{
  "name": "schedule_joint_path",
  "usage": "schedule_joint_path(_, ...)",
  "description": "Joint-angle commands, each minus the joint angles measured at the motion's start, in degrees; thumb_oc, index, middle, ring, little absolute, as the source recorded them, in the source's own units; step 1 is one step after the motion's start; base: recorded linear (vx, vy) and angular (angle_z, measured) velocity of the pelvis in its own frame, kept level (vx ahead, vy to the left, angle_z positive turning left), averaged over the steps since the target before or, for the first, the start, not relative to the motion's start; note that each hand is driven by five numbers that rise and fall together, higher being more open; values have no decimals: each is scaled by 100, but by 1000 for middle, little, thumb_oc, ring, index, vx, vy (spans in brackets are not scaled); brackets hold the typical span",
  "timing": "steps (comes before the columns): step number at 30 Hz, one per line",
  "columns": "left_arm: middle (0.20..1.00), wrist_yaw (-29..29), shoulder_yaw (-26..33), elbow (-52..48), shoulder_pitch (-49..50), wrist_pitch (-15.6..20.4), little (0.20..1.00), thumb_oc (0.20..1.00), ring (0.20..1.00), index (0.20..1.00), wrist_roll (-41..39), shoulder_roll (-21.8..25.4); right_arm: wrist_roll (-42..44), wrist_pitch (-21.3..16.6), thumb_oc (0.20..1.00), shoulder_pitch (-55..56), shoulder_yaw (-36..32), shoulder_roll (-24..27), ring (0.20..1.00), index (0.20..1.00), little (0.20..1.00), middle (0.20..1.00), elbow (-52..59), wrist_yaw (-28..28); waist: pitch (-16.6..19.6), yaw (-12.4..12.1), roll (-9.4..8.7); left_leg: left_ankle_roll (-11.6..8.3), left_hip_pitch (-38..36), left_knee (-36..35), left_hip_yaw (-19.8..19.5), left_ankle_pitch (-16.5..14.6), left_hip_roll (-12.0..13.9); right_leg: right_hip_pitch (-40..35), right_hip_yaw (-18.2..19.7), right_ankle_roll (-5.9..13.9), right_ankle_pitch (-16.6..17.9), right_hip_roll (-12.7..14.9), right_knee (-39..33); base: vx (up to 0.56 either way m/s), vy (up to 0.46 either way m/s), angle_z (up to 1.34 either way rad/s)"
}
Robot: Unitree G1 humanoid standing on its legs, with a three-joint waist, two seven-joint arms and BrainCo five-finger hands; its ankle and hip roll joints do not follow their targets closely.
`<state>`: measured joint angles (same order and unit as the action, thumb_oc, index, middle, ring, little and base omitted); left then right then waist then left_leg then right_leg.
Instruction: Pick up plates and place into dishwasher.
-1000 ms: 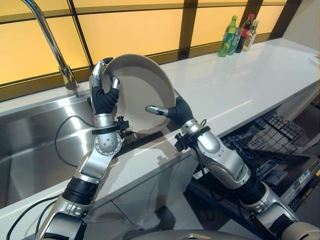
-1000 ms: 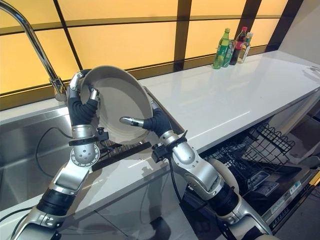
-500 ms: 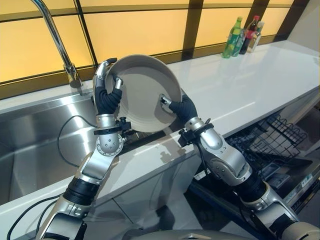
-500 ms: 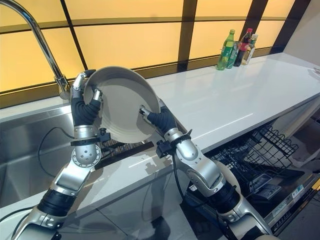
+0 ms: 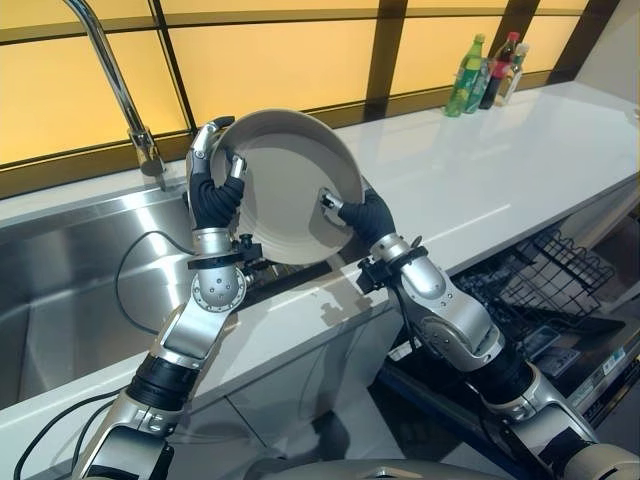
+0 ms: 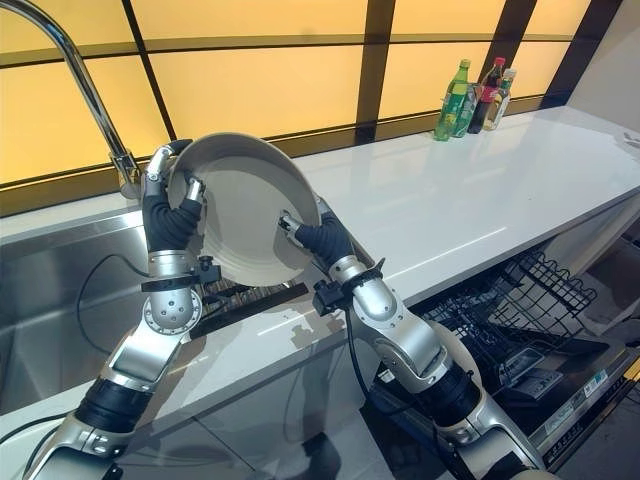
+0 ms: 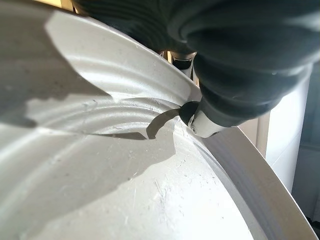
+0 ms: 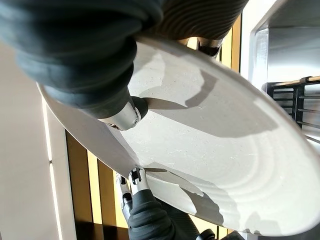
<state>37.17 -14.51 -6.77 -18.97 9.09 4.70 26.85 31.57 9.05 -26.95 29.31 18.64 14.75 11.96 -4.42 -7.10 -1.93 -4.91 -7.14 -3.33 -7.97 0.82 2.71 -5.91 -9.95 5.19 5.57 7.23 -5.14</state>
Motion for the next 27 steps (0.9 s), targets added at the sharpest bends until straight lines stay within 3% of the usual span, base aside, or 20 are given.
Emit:
schedule_joint_path(1,1000,-2,13,-254,-581,12,1000,1000,1000,1000,-180,-191,-217,-349,200,-702,127,-253,200,200,200,200,478,-458,273,13,51,172,350,-21,-49,196,-164,-149,-62,-10,-663,-65,580,0,0,0)
schedule_joint_path(15,1000,849,1272,-25,-60,250,1000,1000,1000,1000,-682,-29,-802,-438,200,-469,-832,244,200,200,200,200,484,-297,323,84,64,150,352,-17,63,192,-118,-123,-45,35,-541,20,474,-7,-3,0)
schedule_joint_path(27,1000,917,1611,69,196,247,1000,1000,1000,1000,-860,76,-1421,-655,200,-97,-1535,913,200,200,200,200,264,-55,325,255,24,195,251,10,224,78,-142,-98,119,95,-477,108,459,18,22,-4)
